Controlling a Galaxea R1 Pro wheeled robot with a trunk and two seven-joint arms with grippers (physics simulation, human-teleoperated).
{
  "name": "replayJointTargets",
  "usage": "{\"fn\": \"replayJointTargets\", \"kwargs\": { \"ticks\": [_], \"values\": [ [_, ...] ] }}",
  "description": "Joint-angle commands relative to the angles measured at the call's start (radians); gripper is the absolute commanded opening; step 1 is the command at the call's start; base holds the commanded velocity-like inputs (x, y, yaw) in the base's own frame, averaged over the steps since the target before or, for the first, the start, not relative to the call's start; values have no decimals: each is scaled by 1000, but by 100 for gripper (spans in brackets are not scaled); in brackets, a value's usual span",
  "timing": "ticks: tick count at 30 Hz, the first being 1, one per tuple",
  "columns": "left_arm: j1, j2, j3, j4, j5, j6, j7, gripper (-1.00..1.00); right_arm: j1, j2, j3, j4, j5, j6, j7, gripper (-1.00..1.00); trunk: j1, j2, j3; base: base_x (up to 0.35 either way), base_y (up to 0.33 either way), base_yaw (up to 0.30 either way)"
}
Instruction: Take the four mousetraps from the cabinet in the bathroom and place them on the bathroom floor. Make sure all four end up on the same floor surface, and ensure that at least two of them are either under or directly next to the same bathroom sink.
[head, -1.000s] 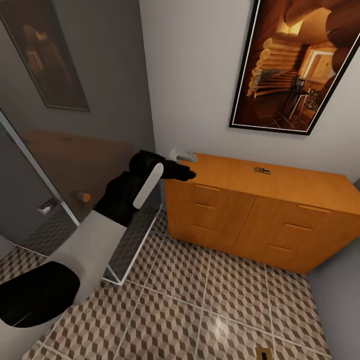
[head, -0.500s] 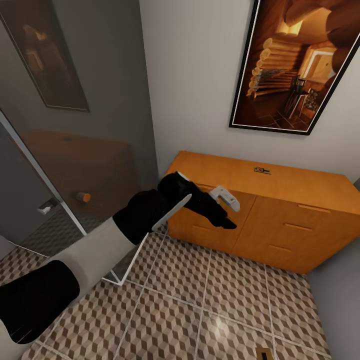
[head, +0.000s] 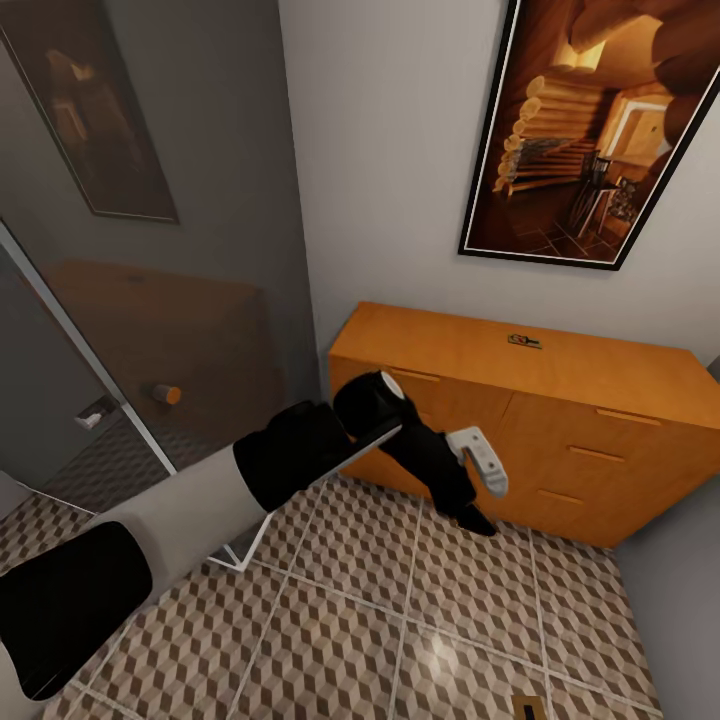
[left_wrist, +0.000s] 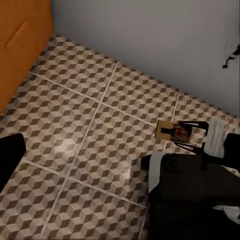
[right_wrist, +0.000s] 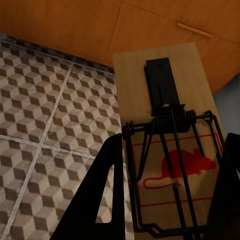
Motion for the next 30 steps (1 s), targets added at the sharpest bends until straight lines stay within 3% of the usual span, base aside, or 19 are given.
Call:
{"fn": "replayJointTargets", "kwargs": {
  "ticks": [1,9,15,22,30],
  "values": [
    [-1,1,-6,-1,-7,3,-18,100,-1,0,9,1,-12,-6,2,-100,1,-2,-2,0,0,0],
    [-1,11,-32,-4,-73,3,-94,100,-1,1,9,1,-12,-6,2,-100,1,-2,-2,0,0,0],
    [-1,15,-58,-4,-96,1,-170,100,-1,3,8,2,-14,-6,1,-100,1,-2,-2,0,0,0],
    [-1,18,-97,-2,-181,1,-202,100,3,9,7,2,-76,-2,1,-100,1,-2,0,0,0,-52],
    [-1,23,-109,-1,-199,2,-221,100,4,14,7,1,-122,89,8,-100,1,-2,7,0,0,-214]
  ]
}}
